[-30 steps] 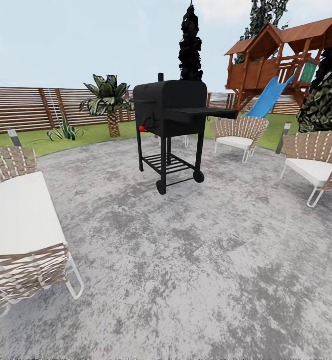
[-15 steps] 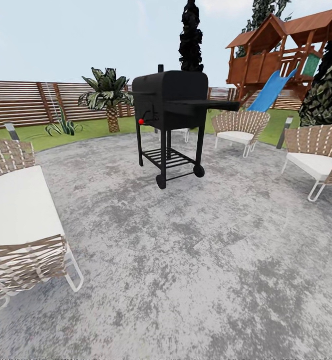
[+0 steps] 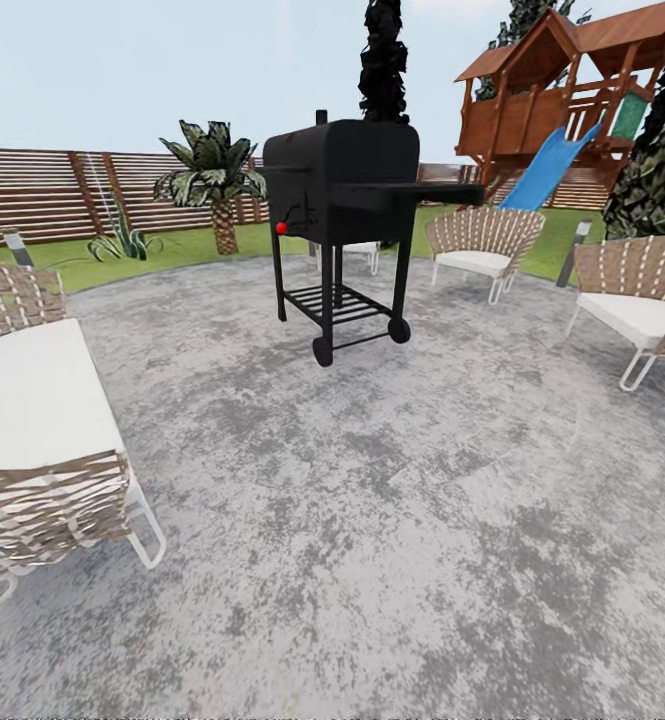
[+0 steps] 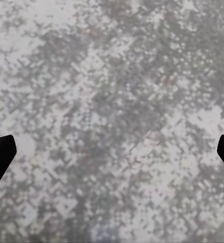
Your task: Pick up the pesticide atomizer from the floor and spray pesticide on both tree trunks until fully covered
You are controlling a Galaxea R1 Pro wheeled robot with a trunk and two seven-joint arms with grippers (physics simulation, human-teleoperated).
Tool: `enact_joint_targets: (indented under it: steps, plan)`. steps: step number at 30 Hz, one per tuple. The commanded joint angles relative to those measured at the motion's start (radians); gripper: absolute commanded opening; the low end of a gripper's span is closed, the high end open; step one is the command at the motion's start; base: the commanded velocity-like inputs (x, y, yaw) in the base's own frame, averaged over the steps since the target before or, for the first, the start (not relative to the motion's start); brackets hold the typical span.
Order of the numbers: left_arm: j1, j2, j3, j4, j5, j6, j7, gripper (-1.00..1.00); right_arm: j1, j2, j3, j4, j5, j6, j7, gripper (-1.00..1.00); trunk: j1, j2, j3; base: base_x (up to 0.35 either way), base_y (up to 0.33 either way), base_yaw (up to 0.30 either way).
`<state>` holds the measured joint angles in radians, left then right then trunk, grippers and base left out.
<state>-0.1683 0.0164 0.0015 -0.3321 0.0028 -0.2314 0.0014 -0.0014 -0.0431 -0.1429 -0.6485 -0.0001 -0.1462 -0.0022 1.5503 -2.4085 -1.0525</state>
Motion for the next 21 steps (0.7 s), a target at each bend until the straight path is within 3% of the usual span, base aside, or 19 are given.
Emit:
enact_joint_targets:
  steps: [1,12,21]
  plan:
    - [0.0,0.0,0.0,0.001,0.0,-0.003,0.0,1.0,0.0,0.0,-0.001,0.0,0.0,-0.003,0.0,1.0,0.004,-0.008,-0.006,0.0,0.0,0.0]
    - [-0.001,0.0,0.0,0.001,0.0,-0.003,0.0,1.0,0.0,0.0,0.0,0.0,0.0,-0.003,0.0,1.0,0.046,-0.085,-0.058,0.0,0.0,0.0]
    - [-0.001,0.0,0.0,0.001,-0.004,-0.002,0.001,1.0,0.0,0.0,0.0,0.0,0.0,-0.003,-0.001,1.0,0.046,-0.085,-0.071,0.004,0.0,0.0]
